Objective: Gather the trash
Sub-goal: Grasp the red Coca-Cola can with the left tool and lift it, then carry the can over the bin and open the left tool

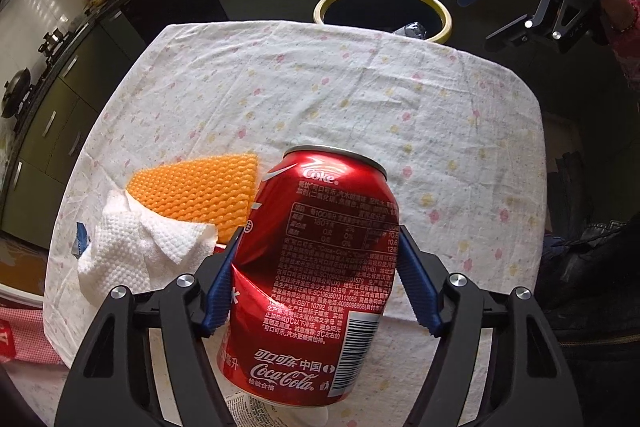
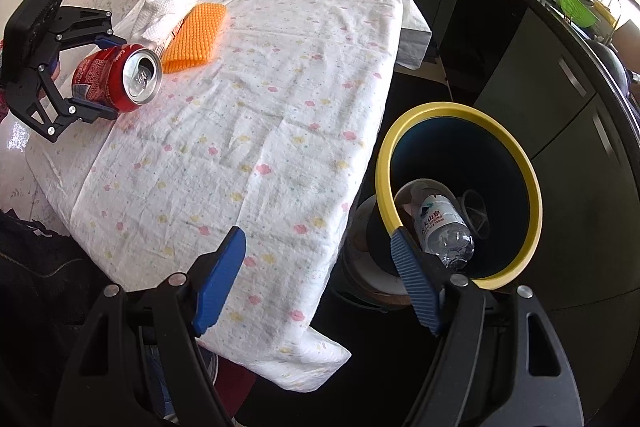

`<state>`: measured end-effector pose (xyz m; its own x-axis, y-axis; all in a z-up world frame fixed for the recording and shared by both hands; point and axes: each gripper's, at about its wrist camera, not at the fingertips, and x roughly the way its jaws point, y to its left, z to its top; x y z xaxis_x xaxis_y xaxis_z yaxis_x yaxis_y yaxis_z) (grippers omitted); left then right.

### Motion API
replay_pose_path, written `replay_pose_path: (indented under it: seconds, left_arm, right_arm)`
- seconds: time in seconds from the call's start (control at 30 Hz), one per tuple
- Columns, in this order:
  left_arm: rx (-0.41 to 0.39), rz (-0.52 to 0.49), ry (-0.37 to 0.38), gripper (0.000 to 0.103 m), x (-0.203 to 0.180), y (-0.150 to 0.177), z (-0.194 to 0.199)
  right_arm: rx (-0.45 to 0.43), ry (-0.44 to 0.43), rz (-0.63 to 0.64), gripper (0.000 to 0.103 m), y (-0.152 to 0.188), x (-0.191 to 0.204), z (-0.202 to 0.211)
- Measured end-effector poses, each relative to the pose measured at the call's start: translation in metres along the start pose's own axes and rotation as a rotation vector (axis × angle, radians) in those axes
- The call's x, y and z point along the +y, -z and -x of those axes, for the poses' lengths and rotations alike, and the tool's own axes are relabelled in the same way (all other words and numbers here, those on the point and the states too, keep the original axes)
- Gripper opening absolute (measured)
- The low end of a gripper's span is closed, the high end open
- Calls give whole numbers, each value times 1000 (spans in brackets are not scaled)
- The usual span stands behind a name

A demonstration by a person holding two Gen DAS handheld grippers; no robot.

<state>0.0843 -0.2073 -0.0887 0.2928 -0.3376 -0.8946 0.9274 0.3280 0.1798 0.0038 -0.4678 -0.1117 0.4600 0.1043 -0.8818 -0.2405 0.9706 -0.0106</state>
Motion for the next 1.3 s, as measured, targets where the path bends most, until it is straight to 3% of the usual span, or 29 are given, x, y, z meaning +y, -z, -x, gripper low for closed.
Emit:
replay_pose_path:
  seconds: [0.2, 0.4, 0.63, 0.9, 1.03, 1.1, 1.13, 1.23, 1.3]
  left_arm:
    - [-59, -28, 35, 71, -10, -39, 21]
    - [-106, -69, 86, 71, -27, -109, 15]
    - [-108, -80, 184, 71, -46, -208, -30]
    - [-34, -31, 201, 71, -56, -304, -116]
    - [5, 30, 164, 72, -52, -329, -160]
    - [11, 61, 146, 86, -51, -334, -174]
    - [8, 77, 142, 86, -50, -337, -178]
    - [-28, 145, 146, 86, -43, -337, -163]
    - [-73, 210, 172, 92, -32, -331, -137]
  right_arm:
    - [-14, 12, -34, 71, 10, -13, 5]
    - [-32, 28, -98, 71, 31, -33, 11]
    - [-63, 40, -190, 72, 62, -60, 18]
    - [-75, 53, -289, 74, 99, -86, 22]
    - [-74, 57, -319, 75, 106, -93, 20]
    - [-76, 61, -327, 76, 106, -95, 19]
    - [-76, 66, -327, 76, 106, -94, 19]
    - [-84, 77, -330, 78, 105, -92, 21]
    - [-95, 89, -328, 80, 103, -89, 24]
